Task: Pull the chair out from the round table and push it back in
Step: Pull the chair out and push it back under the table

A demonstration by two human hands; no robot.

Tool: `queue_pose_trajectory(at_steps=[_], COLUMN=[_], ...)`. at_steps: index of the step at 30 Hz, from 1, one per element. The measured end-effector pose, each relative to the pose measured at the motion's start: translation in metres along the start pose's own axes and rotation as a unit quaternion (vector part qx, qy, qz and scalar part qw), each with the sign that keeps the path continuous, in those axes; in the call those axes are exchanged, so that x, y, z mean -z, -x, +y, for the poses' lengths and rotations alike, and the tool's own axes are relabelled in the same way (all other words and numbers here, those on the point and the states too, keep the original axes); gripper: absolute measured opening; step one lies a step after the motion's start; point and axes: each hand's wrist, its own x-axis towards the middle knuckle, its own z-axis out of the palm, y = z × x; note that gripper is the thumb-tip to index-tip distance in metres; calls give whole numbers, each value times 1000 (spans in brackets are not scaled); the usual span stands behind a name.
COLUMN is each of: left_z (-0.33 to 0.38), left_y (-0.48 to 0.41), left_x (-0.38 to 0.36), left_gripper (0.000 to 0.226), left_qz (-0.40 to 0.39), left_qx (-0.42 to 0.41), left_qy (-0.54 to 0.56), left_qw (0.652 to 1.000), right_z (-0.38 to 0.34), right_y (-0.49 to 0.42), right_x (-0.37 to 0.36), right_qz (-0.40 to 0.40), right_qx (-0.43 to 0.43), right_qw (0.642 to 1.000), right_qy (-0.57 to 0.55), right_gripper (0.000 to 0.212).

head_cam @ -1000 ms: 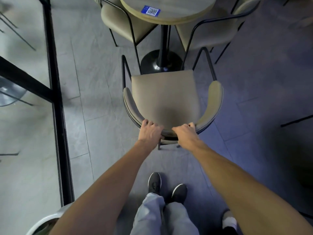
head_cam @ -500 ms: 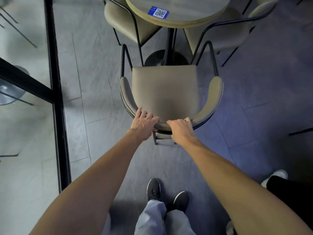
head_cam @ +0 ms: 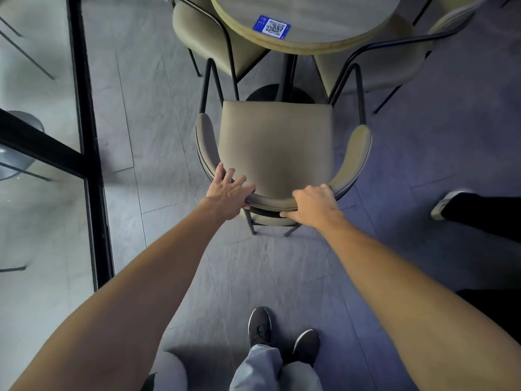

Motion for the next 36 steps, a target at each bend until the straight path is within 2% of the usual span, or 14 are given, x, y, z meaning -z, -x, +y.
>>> queue_pose_trajectory(at_steps=[7,18,28,31,34,36], left_z=[-41,-105,-94,-75,-37,-24], left_y=[-14,-43,-42,-40,-40,-43], left_x=[3,-4,-8,-6,-10,-12], left_gripper=[48,52,53,54,45,39], left_qz=[8,22,21,49,79,88], left_qx=[11,-12,15,-4,-45,-29], left_qy=[-19,-50,-41,-40,20,62], left_qw=[1000,998,999,998,996,994], right_z=[-24,-44,-44,-46,-49,-51], right_y=[-28,-74,-77,-76,-76,-76], right_x=[18,20,14,13,11,13], right_qz=[8,29,19,24,18,14], right_qx=[19,25,20,2,-18,-28], right_qw=[999,999,999,999,999,998], right_qy=[42,-29,-41,-49,-41,-46], right_gripper=[59,54,58,56,47,42])
